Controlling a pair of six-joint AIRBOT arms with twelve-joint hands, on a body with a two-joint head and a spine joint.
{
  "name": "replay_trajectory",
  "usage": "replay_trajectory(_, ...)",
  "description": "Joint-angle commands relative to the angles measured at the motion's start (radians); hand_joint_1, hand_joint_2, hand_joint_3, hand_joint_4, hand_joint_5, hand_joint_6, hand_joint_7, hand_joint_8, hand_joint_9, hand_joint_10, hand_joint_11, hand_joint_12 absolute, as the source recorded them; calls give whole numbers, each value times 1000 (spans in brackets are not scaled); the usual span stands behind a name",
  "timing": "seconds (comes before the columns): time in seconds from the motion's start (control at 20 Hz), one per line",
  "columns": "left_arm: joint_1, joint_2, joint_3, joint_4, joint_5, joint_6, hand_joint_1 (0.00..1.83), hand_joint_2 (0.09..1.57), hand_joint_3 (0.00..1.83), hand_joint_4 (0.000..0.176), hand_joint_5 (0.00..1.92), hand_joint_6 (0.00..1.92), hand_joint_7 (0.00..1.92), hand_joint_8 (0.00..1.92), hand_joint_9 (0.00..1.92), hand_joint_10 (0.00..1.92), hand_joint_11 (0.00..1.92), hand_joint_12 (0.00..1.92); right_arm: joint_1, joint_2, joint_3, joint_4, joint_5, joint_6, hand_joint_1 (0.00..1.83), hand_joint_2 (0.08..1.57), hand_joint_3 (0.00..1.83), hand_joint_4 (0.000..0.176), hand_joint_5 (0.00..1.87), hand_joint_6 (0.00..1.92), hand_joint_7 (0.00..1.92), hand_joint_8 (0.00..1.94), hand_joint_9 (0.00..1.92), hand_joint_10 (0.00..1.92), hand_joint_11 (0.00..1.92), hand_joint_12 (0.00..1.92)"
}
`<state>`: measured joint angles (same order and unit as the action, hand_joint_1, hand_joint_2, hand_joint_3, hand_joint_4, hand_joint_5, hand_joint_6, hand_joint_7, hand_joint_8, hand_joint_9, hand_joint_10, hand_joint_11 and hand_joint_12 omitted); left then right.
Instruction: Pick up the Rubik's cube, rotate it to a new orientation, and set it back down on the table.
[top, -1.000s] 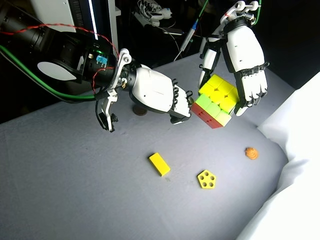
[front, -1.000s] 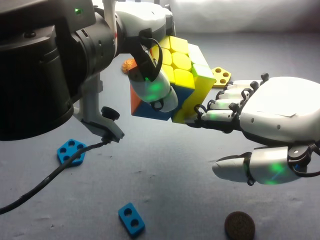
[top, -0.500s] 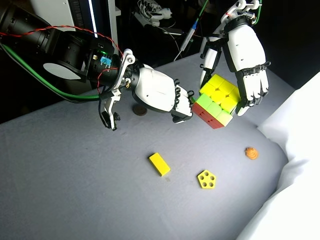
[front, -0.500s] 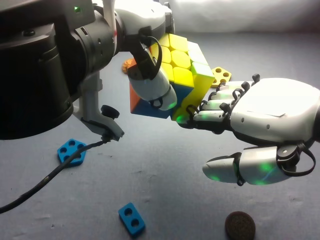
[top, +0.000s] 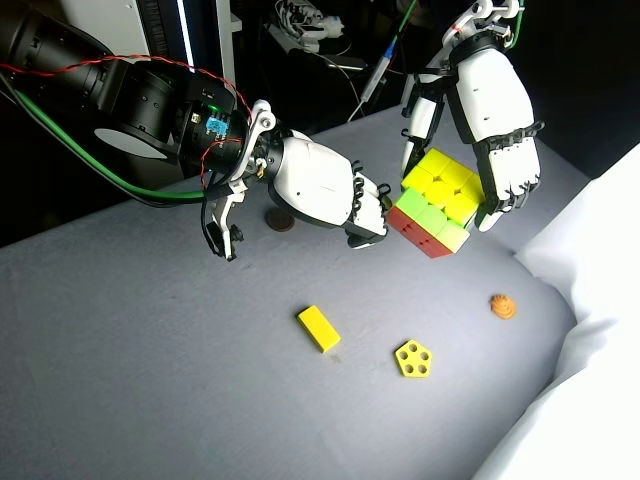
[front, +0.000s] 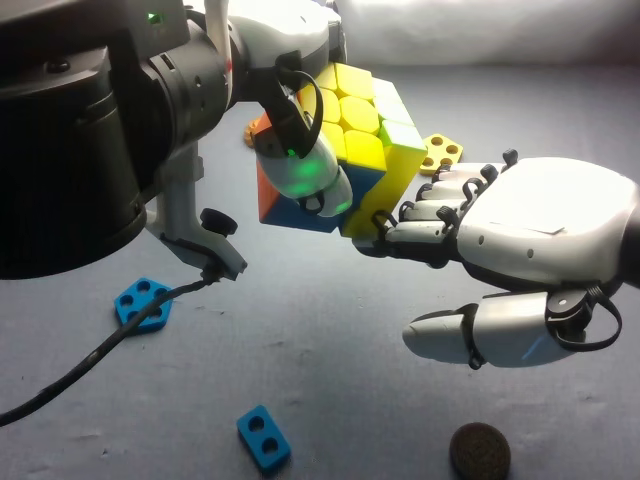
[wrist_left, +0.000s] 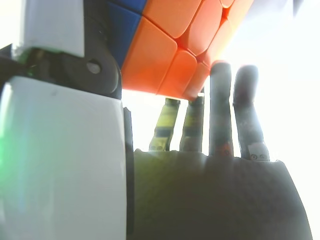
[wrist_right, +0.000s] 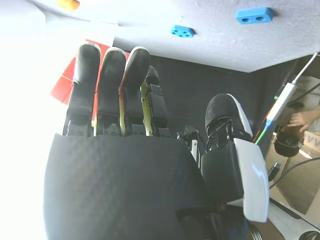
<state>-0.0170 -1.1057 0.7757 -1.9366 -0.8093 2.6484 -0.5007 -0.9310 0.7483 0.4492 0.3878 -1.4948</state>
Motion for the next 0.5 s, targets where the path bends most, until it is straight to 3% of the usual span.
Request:
replay_trajectory(0.0, -19, 4, -11, 46, 47, -17, 1007, 1435, 0, 0, 471, 1699, 435, 1915, 196, 1911, 88, 1921, 21, 3, 8, 4, 153, -1, 0, 1277, 0, 0, 154, 2, 182, 1628, 151, 1921, 100, 1921)
replay_trajectory(0.25, -19, 4, -11, 46, 47, -17, 1005, 1431, 0, 8, 490, 1719, 422, 1883, 188, 1885, 88, 1921, 25, -11, 18, 52, 167, -21, 0, 1278, 0, 0, 129, 2, 171, 1616, 147, 1921, 121, 1921)
replay_trajectory(0.45, -19, 4, -13, 46, 45, -17, 1003, 1436, 2, 0, 493, 1710, 403, 1917, 173, 1905, 77, 1921, 20, -12, 17, 51, 128, -26, 0, 1275, 0, 0, 164, 15, 191, 1595, 151, 1921, 105, 1921)
